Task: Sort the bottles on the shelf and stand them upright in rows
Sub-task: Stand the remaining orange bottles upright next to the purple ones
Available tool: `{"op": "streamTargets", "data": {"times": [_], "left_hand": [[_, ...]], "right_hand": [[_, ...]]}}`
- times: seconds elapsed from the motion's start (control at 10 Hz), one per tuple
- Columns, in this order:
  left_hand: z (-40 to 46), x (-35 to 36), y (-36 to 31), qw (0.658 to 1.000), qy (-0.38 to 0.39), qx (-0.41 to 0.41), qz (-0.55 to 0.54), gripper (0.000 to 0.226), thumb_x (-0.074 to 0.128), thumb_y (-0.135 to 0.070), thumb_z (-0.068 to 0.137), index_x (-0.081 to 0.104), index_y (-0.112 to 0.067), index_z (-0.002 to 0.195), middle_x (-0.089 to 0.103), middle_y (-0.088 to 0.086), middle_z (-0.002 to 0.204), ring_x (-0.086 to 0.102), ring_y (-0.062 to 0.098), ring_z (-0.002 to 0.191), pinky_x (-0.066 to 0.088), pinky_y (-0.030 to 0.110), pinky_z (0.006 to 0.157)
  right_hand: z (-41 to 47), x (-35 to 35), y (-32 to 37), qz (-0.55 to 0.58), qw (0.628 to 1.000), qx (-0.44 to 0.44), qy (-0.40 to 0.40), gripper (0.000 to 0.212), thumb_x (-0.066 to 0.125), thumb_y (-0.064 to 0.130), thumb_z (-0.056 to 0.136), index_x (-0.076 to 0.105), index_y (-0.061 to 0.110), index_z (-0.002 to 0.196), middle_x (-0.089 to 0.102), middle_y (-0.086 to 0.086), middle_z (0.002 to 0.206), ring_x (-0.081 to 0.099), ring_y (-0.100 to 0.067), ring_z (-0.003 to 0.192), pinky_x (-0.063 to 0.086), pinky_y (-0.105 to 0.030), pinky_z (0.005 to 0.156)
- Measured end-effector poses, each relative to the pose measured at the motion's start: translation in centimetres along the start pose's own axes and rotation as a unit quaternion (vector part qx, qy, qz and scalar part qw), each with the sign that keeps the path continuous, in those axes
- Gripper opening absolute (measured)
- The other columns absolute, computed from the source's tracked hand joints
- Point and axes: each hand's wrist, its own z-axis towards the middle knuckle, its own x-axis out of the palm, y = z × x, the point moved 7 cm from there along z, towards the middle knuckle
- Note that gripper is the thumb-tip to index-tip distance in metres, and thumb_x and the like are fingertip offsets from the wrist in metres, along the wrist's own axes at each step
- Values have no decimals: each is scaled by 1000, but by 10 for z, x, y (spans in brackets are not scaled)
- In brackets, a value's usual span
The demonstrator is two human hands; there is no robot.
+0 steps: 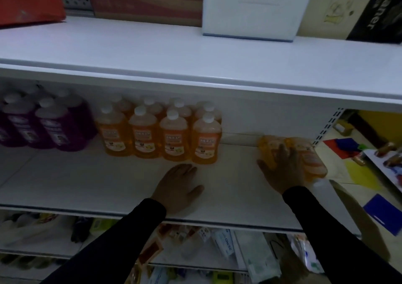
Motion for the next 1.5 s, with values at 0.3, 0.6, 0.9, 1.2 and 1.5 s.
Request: {"op": "streamTargets", "data": {"times": [0.3, 0.6, 0.9, 1.2, 1.5], "left_hand": [[35, 5, -94, 995, -4, 86, -48, 66, 41, -55, 96, 29, -20, 150, 28, 1, 156, 25, 16, 141, 16, 24, 112], [57, 14, -127, 995, -8, 83, -62, 59, 46, -46, 97, 37, -15, 146, 38, 5, 150, 33, 19, 135, 27, 25, 105], [74, 4, -139, 987, -85, 124, -53, 72, 61, -43, 90, 30, -15, 149, 33, 11, 151, 31, 27, 137, 30, 33, 108], [77, 15, -146, 969, 0, 81, -232, 73, 70, -40, 85, 31, -27, 146, 47, 1, 143, 45, 19, 128, 36, 29, 102], [71, 29, -132, 982, -1, 38, -187, 57, 56, -42, 94, 35, -26, 144, 52, 4, 135, 52, 22, 119, 40, 27, 92]], "right_hand": [[-19, 2, -20, 36, 990, -114, 76, 73, 72, 30, 80, 39, 22, 145, 28, -10, 153, 33, -32, 136, 34, -38, 105], [-12, 15, -48, 104, 982, -1, 156, 71, 60, 44, 89, 33, 10, 145, 38, -17, 147, 40, -34, 132, 35, -41, 106], [-19, -31, -28, 203, 969, -82, 115, 73, 81, 40, 68, 44, 31, 129, 50, -1, 122, 52, -18, 97, 44, -31, 75], [-1, -83, 22, 208, 945, -210, 142, 76, 82, 40, 70, 36, 53, 130, 54, 25, 110, 53, -2, 98, 44, -4, 75], [-13, -40, -7, 346, 916, -126, 162, 102, 86, 33, 67, 19, 45, 142, 44, 23, 119, 52, 1, 108, 51, -20, 86]]}}
